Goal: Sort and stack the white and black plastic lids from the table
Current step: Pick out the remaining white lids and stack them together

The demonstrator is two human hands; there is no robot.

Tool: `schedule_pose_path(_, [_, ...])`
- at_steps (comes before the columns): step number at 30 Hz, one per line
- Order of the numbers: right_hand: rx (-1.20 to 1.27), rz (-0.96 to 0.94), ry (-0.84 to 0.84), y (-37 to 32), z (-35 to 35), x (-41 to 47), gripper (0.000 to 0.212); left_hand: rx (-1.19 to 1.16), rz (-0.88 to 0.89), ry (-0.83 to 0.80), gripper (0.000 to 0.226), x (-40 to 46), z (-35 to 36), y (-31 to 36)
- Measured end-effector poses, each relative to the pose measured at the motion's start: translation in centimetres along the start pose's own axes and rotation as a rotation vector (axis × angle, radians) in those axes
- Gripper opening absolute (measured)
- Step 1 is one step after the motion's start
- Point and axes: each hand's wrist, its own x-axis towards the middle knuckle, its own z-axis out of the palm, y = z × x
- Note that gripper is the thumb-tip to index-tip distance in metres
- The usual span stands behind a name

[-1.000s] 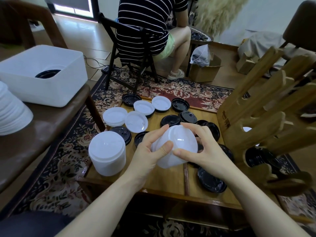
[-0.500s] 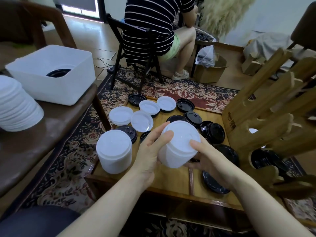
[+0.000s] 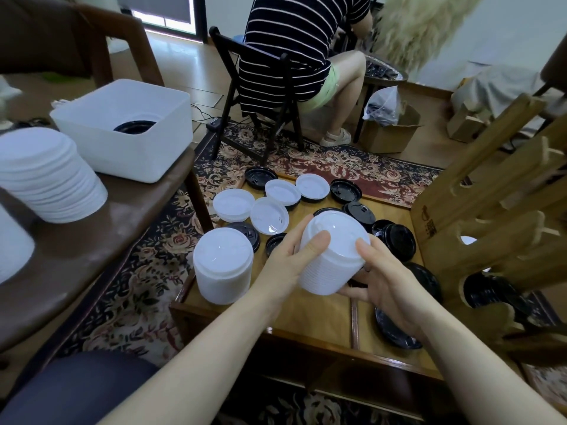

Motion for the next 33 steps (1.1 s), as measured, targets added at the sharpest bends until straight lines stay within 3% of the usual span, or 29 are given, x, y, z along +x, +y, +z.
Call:
schedule_pose_path(4, [-0.026,-0.008,0.012,-0.1,0.3,-0.1,0.042,-0.007,0.003,0.021,0.076,-0.2,-0.5,-0.3])
schedule_pose_path(7, [-0.05,-0.016,0.031,-0.1,0.5,-0.2,0.042,-0.008,0.011,0.042,0.06,-0.5,-0.5,-0.4])
schedule_pose_path(12, [-0.044,0.014,0.0,0.2,0.4,-0.6,0.044,-0.031,-0.021,0.063,0.086,-0.8,-0.8,-1.0])
schedule_pose_path(14, [-0.035,0.026,-0.012,0.4,0.3,-0.6,0.047,-0.046,-0.031,0.066,0.087,-0.9,-0.9,-1.1])
schedule_pose_path(26, [-0.054,-0.048,-0.047,-0.2,0.4,-0.4,0.048,-0.078,0.011,0.093,0.042,-1.3,-0.8,-0.3])
schedule_pose_path(33, [-0.045,-0.061,-0.069,-0.7,0.3,-0.4,0.052,-0.164,-0.02,0.08,0.058,-1.2,-0.5,0.0])
